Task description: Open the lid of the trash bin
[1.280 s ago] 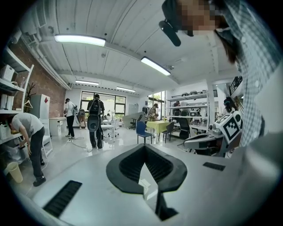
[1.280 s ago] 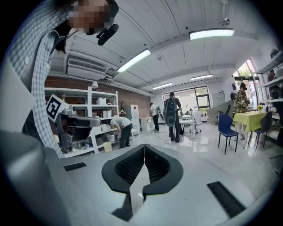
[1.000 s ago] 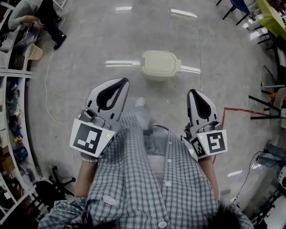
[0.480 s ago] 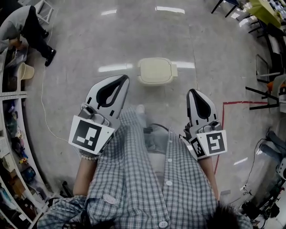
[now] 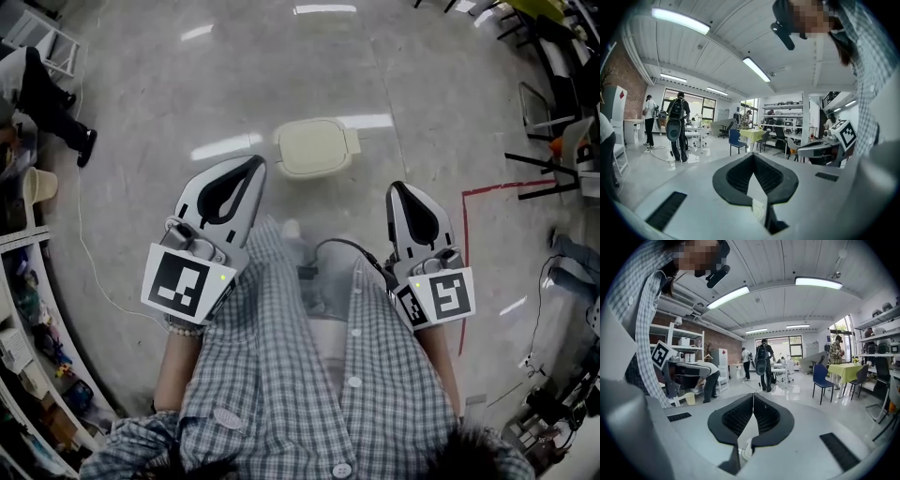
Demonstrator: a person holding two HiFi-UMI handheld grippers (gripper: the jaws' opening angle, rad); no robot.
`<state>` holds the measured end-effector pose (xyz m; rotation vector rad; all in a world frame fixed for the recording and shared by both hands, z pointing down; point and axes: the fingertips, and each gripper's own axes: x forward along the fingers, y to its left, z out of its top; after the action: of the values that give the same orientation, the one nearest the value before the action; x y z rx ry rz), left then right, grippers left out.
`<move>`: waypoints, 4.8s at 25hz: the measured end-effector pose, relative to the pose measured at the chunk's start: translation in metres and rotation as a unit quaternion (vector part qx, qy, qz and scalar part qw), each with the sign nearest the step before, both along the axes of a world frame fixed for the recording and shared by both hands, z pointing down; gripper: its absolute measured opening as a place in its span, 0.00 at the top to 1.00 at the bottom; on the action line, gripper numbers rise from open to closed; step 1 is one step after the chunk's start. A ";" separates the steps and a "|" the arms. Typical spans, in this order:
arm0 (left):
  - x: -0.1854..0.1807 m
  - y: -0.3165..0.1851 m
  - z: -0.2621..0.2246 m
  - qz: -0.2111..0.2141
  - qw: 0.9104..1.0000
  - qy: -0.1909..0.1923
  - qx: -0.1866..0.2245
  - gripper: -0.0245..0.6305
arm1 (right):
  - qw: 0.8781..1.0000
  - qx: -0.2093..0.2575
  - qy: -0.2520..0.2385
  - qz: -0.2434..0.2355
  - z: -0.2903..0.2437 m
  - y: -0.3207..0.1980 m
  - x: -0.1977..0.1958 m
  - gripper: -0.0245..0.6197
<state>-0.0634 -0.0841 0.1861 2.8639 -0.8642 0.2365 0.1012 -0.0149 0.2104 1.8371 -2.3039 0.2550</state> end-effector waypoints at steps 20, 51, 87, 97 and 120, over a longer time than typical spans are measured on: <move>-0.007 -0.030 0.041 -0.061 0.996 -0.013 -0.057 0.95 | 0.997 -0.060 -0.002 -0.058 0.043 -0.020 0.002 0.93; -0.001 -0.085 0.272 -0.118 0.974 -0.096 -0.168 0.95 | 0.985 -0.154 -0.005 -0.082 0.168 -0.046 0.045 0.93; 0.033 -0.073 0.529 -0.024 0.919 -0.286 -0.270 0.95 | 0.961 -0.242 -0.033 -0.132 0.264 -0.024 0.064 0.93; 0.032 -0.077 0.566 -0.035 0.900 -0.313 -0.301 0.95 | 0.964 -0.237 -0.066 -0.102 0.268 -0.031 0.077 0.93; 0.025 -0.077 0.589 -0.036 0.869 -0.359 -0.338 0.95 | 0.961 -0.240 -0.109 -0.089 0.273 -0.043 0.078 0.93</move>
<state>-0.0382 -0.1613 0.7753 2.0483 -0.7563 1.3509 0.1797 -0.0578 0.4834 1.4099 -2.2574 0.9364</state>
